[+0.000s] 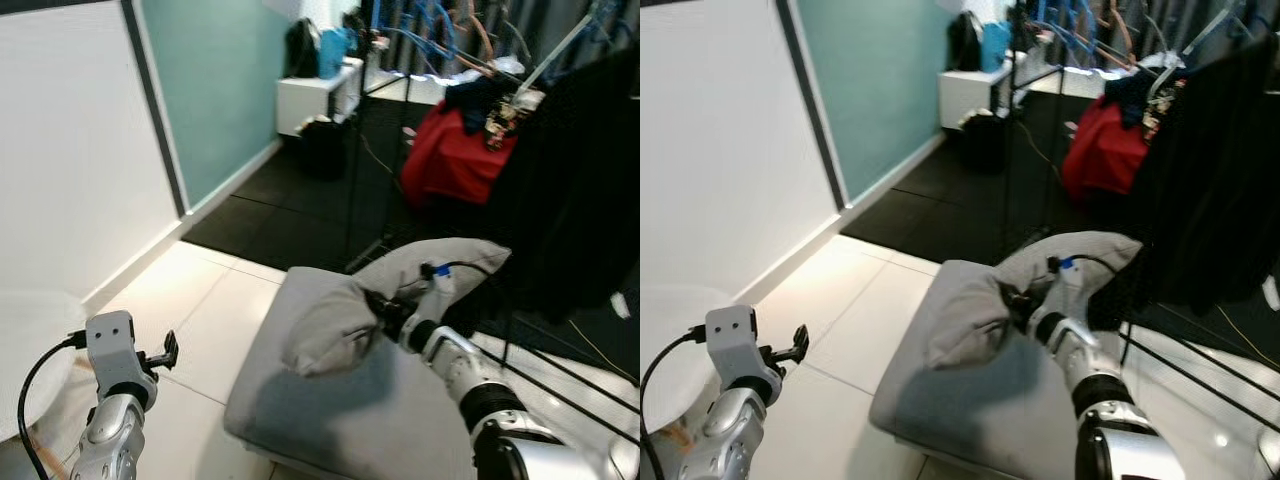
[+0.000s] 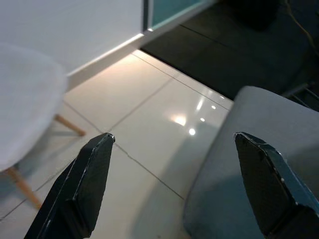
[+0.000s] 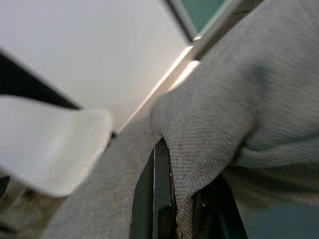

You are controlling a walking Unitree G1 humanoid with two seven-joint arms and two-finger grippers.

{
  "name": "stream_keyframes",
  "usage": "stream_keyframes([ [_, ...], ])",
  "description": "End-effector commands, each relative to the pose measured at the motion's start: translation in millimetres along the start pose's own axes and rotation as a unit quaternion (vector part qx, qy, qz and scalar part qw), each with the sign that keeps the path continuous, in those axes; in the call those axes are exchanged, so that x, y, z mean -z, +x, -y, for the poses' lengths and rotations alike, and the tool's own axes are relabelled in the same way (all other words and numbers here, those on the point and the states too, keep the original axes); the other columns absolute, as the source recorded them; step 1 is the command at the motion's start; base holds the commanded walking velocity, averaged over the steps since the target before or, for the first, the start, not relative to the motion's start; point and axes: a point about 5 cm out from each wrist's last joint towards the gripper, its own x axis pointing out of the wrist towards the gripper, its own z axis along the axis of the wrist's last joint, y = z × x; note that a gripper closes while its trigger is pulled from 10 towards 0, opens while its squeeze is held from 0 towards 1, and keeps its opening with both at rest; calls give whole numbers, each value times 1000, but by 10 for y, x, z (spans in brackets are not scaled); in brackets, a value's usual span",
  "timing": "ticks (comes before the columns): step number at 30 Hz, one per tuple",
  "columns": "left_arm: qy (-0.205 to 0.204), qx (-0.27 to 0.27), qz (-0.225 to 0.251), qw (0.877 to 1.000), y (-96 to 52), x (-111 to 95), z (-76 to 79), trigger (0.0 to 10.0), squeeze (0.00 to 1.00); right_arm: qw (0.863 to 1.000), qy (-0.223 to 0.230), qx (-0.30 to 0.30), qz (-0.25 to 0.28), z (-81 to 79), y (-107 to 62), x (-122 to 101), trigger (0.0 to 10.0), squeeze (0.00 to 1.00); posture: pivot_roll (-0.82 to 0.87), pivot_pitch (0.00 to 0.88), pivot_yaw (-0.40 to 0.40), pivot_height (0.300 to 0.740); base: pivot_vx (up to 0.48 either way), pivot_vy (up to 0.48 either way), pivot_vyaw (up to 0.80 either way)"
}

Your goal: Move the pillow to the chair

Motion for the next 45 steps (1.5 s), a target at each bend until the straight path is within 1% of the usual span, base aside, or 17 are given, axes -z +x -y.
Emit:
stream_keyframes([
  [1, -6, -1, -11, 1000, -19, 54, -3, 10000, 0, 998, -29, -25, 41, -71, 33, -215, 10000, 0, -132, 0, -41, 740, 0, 0, 800],
  [8, -10, -4, -11, 1000, -15, 49, -21, 10000, 0, 998, -31, -46, 43, -125, 49, -220, 10000, 0, -132, 0, -42, 740, 0, 0, 800],
  [17, -17, -2, -10, 1000, -31, 55, -9, 10000, 0, 997, -33, -52, 42, -129, 42, -221, 10000, 0, -131, 0, -43, 740, 0, 0, 800],
  [24, -20, -6, -9, 1000, -43, 56, -36, 10000, 0, 997, -30, -62, 43, -158, 49, -220, 10000, 0, -134, 0, -37, 740, 0, 0, 800],
  [30, -14, -3, -7, 1000, -15, 21, -35, 10000, 0, 996, -25, -67, 45, -177, 53, -199, 10000, 0, -131, 0, -31, 740, 0, 0, 800],
  [34, -26, 9, -6, 1000, -11, 11, -7, 10000, 0, 996, -23, -68, 43, -172, 45, -184, 10000, 0, -131, 0, -31, 740, 0, 0, 800],
  [45, -18, 8, -2, 1000, -7, -3, -19, 10000, 0, 996, -21, -71, 43, -188, 61, -201, 10000, 0, -120, 0, -35, 740, 0, 0, 800],
])
